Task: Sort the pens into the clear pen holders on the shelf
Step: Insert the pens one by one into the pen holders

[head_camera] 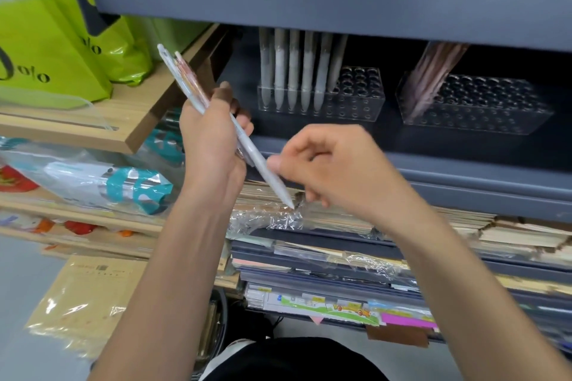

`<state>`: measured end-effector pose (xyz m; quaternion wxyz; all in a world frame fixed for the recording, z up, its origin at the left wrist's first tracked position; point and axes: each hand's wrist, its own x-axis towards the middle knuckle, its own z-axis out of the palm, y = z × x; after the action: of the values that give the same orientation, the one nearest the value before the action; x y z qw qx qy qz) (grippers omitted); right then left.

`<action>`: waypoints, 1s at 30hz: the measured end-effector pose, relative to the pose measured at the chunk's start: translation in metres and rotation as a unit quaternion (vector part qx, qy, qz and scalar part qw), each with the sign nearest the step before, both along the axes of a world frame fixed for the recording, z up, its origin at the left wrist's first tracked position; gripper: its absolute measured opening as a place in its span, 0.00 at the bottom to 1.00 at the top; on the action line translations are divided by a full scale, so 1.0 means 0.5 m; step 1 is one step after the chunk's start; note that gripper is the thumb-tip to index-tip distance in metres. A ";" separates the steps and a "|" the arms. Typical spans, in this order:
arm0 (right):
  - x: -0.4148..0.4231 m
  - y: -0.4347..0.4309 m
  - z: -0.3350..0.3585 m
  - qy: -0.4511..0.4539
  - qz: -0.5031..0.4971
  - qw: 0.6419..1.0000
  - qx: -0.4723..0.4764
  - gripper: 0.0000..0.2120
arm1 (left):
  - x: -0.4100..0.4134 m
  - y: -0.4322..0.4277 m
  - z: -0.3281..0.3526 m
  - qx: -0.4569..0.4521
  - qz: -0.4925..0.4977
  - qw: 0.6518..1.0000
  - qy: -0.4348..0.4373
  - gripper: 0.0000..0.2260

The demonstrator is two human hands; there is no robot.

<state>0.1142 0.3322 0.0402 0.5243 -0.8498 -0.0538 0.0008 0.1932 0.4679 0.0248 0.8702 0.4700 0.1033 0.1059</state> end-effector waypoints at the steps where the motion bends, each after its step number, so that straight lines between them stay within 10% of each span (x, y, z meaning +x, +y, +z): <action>1: -0.002 0.008 -0.008 -0.003 0.000 1.000 -0.003 0.10 | 0.000 -0.004 0.001 -0.002 0.004 1.000 -0.005 0.08; 10: -0.011 -0.045 -0.034 0.075 0.032 0.989 0.121 0.02 | 0.013 0.011 0.006 -0.014 -0.028 0.999 0.006 0.07; 19: 0.084 -0.094 -0.017 -0.164 -0.240 0.928 0.232 0.07 | -0.001 0.004 -0.010 0.047 -0.139 0.989 0.025 0.19; 25: 0.146 -0.097 -0.010 -0.215 -0.269 0.924 0.163 0.15 | -0.004 0.022 -0.012 0.044 -0.157 0.986 0.040 0.15; 30: 0.182 -0.111 0.005 -0.176 -0.272 0.943 -0.077 0.08 | -0.001 0.026 -0.014 0.048 -0.159 0.986 0.033 0.13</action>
<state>0.2054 0.2768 0.0426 0.4196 -0.8564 0.0883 -0.2877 0.1928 0.4807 0.0178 0.8483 0.5252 0.0506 -0.0442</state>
